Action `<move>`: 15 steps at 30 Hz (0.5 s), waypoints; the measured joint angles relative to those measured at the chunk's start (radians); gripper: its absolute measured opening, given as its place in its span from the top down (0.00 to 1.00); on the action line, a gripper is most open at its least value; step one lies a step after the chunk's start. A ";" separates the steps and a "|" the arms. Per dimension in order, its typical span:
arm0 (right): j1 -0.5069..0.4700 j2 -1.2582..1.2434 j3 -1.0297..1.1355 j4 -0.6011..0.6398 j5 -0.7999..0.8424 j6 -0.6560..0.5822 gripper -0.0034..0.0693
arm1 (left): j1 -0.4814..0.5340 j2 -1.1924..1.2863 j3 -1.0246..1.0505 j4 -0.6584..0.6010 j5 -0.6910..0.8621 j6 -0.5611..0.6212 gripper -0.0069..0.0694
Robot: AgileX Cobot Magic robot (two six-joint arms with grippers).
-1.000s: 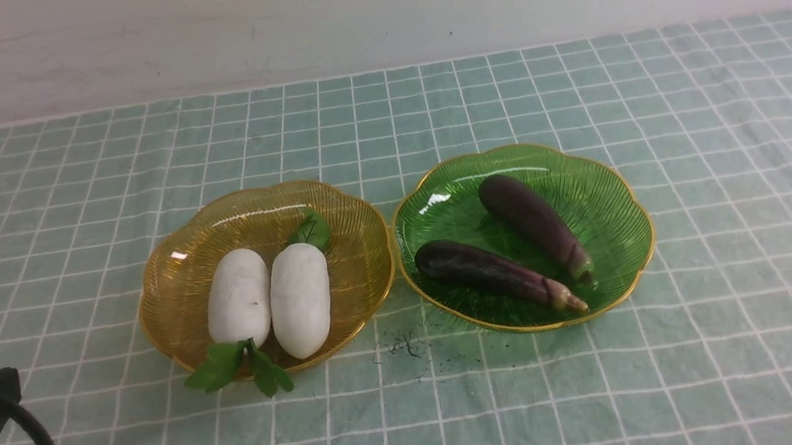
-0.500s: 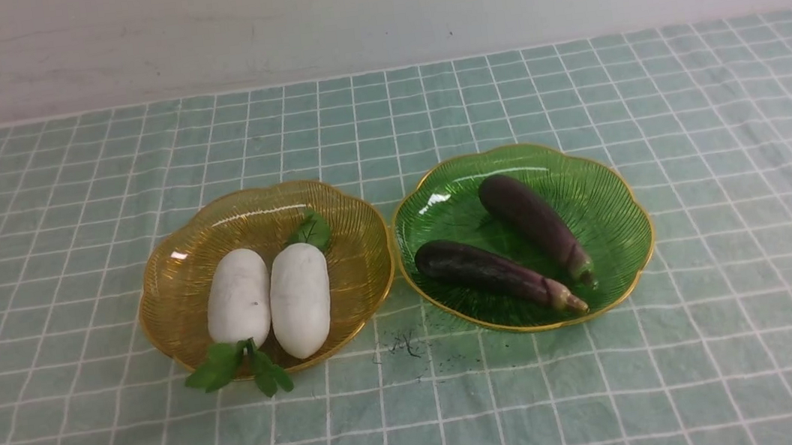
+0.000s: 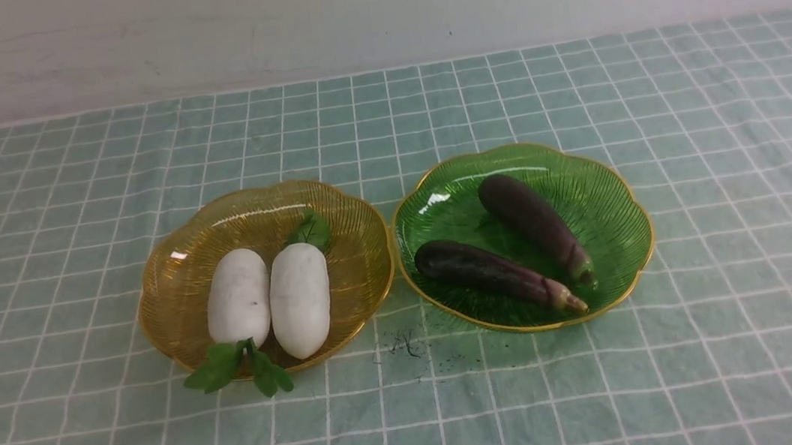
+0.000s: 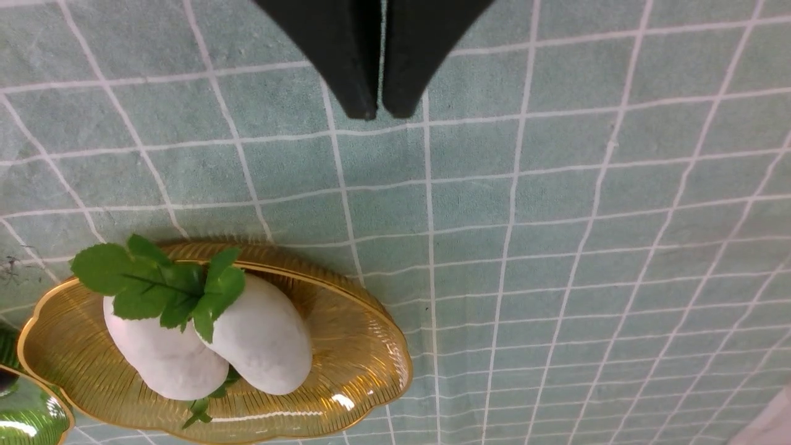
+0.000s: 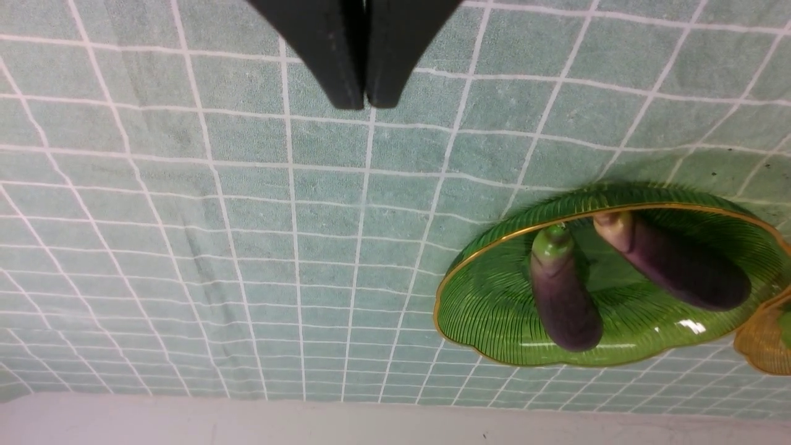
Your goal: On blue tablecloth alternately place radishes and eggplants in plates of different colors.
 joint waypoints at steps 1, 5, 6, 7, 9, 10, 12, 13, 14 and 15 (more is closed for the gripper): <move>0.000 0.000 0.000 0.000 0.000 0.000 0.97 | 0.000 0.000 0.000 0.000 0.000 0.000 0.92; 0.000 0.000 0.000 0.000 0.000 0.012 0.97 | 0.000 0.000 0.000 0.000 0.000 0.000 0.92; 0.000 0.000 0.000 0.000 0.000 0.016 0.97 | 0.000 0.000 0.000 -0.001 0.000 0.000 0.92; 0.000 0.000 0.000 0.000 0.000 0.018 0.97 | 0.000 0.000 0.000 -0.001 0.000 0.000 0.92; 0.000 0.000 0.000 0.000 0.000 0.019 0.97 | 0.000 0.000 0.000 -0.001 0.000 0.000 0.92; 0.000 0.000 0.000 0.000 0.000 0.019 0.97 | 0.000 0.000 0.000 -0.001 0.000 0.000 0.92; 0.000 0.000 0.000 0.000 0.000 0.019 0.97 | 0.000 0.000 0.000 -0.001 0.000 0.000 0.92; 0.000 0.000 0.000 0.000 0.000 0.019 0.97 | 0.000 0.000 0.000 -0.001 0.000 0.000 0.92; 0.000 0.000 0.000 0.000 0.000 0.019 0.97 | 0.000 0.000 0.000 -0.001 0.000 0.000 0.92; 0.000 0.000 0.000 0.000 0.000 0.019 0.97 | 0.000 0.000 0.000 -0.001 0.000 0.000 0.92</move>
